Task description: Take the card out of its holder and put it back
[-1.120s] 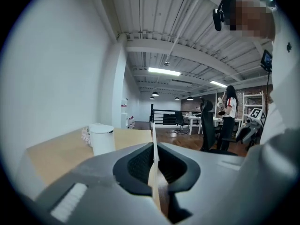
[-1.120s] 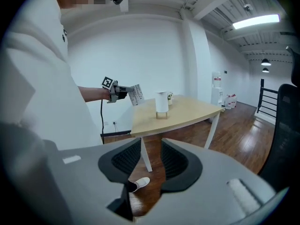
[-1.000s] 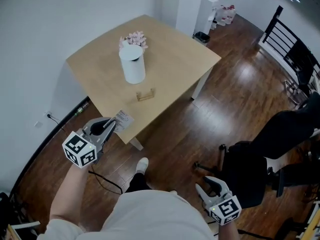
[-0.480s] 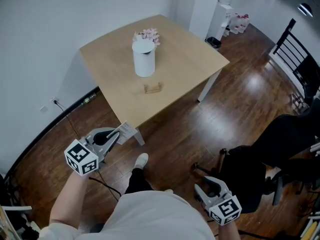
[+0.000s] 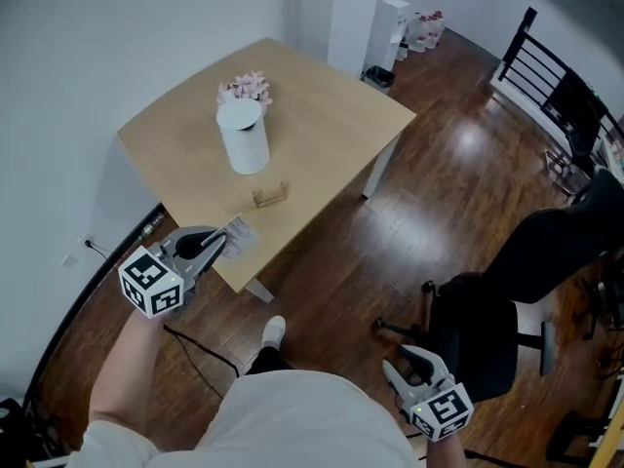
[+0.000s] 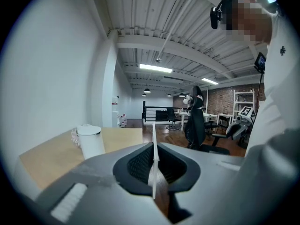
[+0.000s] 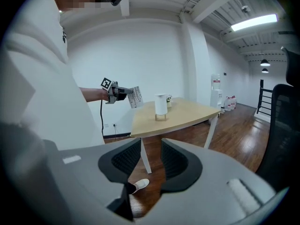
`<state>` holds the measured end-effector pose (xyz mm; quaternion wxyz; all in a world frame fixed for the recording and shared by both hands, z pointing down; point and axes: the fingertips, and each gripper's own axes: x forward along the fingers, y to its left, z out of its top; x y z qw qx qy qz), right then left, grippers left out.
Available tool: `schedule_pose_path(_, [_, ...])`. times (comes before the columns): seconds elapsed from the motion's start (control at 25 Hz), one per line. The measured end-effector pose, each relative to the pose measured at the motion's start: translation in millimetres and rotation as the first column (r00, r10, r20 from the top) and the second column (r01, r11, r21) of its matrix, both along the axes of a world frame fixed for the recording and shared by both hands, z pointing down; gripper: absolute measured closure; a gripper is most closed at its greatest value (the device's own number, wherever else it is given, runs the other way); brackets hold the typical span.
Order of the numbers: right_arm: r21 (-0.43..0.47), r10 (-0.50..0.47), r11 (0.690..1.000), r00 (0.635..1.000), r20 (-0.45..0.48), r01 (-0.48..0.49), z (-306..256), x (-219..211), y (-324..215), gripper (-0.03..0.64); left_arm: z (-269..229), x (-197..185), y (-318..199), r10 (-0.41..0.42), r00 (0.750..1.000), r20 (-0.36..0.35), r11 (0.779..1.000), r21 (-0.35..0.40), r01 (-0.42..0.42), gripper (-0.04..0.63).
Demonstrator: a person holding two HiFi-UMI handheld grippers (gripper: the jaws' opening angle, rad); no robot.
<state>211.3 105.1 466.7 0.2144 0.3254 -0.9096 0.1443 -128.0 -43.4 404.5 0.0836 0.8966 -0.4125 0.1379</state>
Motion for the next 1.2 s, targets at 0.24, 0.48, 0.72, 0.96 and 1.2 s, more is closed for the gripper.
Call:
schedule_pose_path(0.24, [-0.026, 0.110, 0.994, 0.994, -0.018, -0.110, 2.0, -22.6, -19.6, 0.479, 14.5, -19.6, -83.2, 0.083, 0.996, 0.024, 0.997, -0.001, -0.083, 0.578])
schedule_pose_path(0.48, [-0.033, 0.202, 0.978, 0.979, -0.039, -0.204, 2.5, -45.8, -36.2, 0.479, 37.8, -24.1, -150.8, 0.193, 0.980, 0.054, 0.981, -0.016, -0.192, 0.578])
schedule_pose_path(0.72, [-0.057, 0.257, 0.964, 0.965, -0.059, -0.261, 6.0, -77.0, -46.0, 0.479, 71.5, -28.1, -198.9, 0.267, 0.962, 0.055, 0.962, -0.065, -0.264, 0.578])
schedule_pose_path(0.96, [-0.090, 0.285, 0.952, 0.954, -0.093, -0.293, 8.3, -100.1, -50.5, 0.479, 100.2, -31.2, -230.2, 0.292, 0.956, 0.029, 0.952, -0.101, -0.288, 0.578])
schedule_pose_path(1.2, [-0.115, 0.305, 0.941, 0.944, -0.122, -0.319, 11.1, -106.9, -51.2, 0.479, 122.7, -33.9, -244.6, 0.304, 0.952, 0.012, 0.945, -0.129, -0.300, 0.578])
